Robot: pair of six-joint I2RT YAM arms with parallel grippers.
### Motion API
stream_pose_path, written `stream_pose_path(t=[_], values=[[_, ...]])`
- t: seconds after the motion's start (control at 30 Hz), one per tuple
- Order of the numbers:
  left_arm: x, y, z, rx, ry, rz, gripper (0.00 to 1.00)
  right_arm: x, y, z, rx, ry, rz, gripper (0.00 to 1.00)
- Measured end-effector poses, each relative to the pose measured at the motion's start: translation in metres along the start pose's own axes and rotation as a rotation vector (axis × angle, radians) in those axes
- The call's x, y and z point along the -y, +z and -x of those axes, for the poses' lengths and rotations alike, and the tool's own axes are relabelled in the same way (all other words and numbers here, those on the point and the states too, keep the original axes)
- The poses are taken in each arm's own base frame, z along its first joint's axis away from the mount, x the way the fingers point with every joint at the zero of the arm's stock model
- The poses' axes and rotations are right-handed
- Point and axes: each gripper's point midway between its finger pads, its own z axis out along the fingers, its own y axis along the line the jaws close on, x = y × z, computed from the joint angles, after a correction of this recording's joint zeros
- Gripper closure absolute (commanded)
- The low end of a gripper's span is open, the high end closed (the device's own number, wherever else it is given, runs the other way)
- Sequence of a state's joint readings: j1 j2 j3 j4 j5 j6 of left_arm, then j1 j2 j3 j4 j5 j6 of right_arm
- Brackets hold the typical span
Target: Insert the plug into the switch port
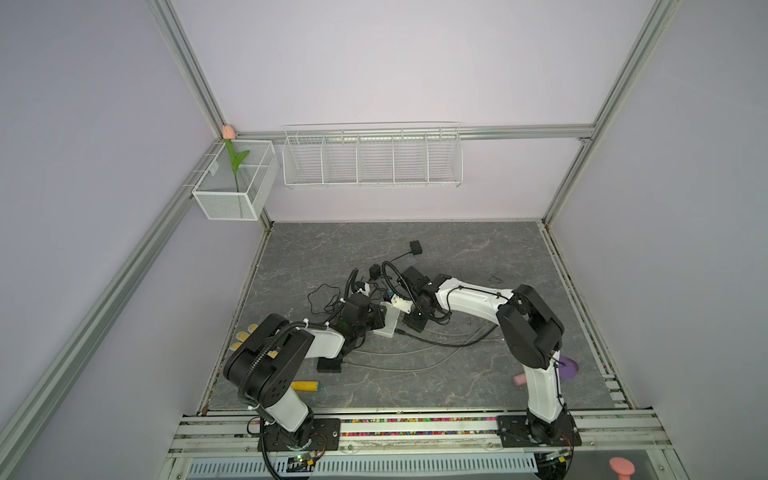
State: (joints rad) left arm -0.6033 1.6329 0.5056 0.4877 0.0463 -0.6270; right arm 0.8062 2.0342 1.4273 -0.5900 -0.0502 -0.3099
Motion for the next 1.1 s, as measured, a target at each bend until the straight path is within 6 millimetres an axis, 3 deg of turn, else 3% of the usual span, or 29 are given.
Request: stream_pose_path(t=[0.83,1.1], values=[[0.005,-0.009,-0.012,-0.042,0.036,0.024,0.70,-0.007,-0.006,-0.010,0.133,-0.026,-0.041,0.93],[0.006,-0.011,-0.014,-0.060,0.049,0.026,0.69,-0.009,-0.012,-0.011,0.130,-0.051,-0.037,0.88]])
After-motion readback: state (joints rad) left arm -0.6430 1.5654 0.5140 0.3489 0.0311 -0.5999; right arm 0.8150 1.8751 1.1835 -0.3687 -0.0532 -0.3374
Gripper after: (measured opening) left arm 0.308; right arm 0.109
